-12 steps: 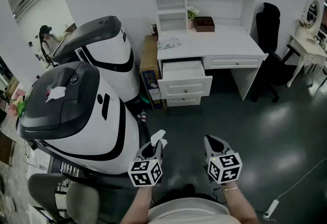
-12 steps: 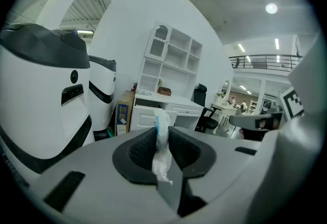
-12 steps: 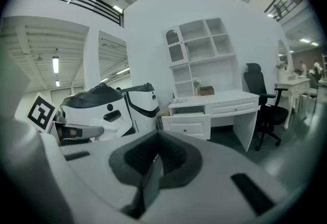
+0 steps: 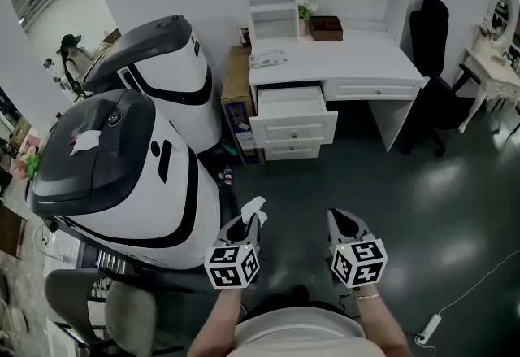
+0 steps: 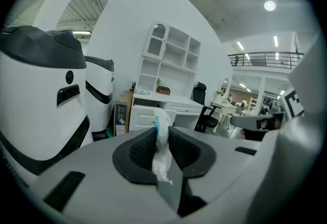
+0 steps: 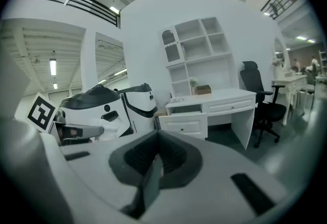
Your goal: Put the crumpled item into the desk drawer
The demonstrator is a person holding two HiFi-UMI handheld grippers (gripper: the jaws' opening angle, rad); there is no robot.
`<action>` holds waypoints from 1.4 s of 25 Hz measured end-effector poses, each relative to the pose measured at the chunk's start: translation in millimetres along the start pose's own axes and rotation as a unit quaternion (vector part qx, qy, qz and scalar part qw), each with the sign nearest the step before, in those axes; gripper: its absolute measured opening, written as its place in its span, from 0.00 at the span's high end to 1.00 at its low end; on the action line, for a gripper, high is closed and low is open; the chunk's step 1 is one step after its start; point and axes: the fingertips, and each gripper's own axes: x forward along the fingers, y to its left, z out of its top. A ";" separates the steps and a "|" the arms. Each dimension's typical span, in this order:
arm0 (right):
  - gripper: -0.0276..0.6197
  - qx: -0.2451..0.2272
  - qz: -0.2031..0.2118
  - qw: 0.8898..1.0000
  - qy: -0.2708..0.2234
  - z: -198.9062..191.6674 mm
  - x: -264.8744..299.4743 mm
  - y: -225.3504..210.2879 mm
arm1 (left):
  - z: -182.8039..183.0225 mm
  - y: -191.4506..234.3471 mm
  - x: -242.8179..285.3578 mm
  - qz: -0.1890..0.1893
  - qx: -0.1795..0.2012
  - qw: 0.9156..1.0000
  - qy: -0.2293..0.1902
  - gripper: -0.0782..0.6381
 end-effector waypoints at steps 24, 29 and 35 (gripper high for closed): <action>0.95 0.012 -0.011 0.999 -0.028 21.1 21.8 -37.3 | 23.7 -2.8 26.7 0.026 0.018 0.999 -0.031 0.81; 0.95 0.014 -0.018 1.000 -0.021 25.5 49.3 -46.1 | 30.3 12.9 54.2 0.027 0.010 0.999 -0.027 0.81; 0.95 0.015 -0.026 0.999 -0.017 42.4 97.1 -61.1 | 49.7 35.7 104.3 0.021 0.005 1.000 -0.021 0.81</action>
